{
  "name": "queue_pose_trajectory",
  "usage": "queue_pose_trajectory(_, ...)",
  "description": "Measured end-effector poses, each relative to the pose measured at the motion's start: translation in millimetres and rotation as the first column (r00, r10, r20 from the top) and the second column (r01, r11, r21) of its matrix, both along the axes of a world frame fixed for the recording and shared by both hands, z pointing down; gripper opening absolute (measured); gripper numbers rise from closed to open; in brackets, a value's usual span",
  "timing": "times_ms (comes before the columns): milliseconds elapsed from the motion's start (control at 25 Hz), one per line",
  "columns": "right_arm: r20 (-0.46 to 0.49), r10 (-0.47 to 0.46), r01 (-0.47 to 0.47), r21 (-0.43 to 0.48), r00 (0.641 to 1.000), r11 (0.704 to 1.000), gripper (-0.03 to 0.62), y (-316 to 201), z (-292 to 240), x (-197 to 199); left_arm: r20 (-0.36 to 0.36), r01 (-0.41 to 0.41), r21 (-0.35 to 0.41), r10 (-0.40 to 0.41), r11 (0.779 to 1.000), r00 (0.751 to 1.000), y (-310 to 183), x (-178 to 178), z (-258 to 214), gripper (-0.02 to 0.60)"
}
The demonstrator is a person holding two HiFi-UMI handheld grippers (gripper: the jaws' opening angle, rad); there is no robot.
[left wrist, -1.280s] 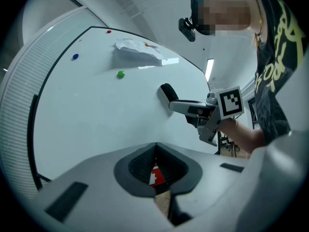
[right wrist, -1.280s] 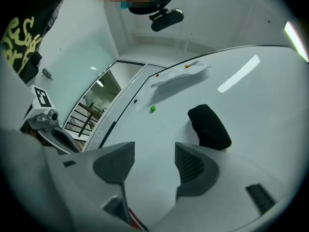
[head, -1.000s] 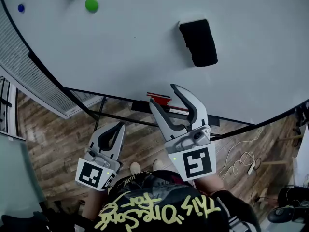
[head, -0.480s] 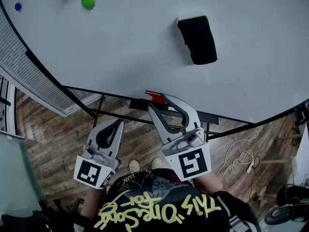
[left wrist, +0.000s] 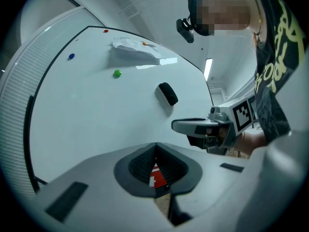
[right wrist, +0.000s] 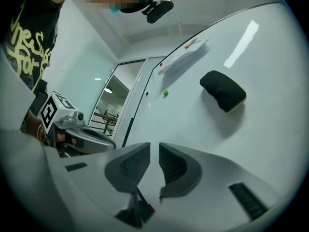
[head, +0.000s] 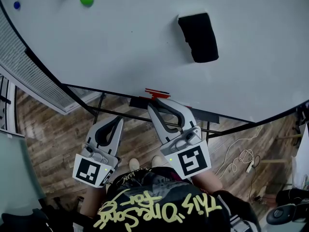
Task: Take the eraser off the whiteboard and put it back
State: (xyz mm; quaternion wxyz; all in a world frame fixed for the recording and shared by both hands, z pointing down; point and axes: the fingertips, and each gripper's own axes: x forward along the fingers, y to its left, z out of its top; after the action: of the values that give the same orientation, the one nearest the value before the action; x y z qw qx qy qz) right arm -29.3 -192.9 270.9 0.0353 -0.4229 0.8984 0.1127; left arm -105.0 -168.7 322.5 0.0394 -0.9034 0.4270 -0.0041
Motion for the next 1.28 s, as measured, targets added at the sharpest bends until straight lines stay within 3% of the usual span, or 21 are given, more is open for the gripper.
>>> queue_pose_trajectory(1280,0.035,-0.100,0.101,-0.036,0.994,0.994,0.014,10,18,-16,-0.002,0.010,0.013,-0.010,1.000,1.000,-3,0,-4,0.007)
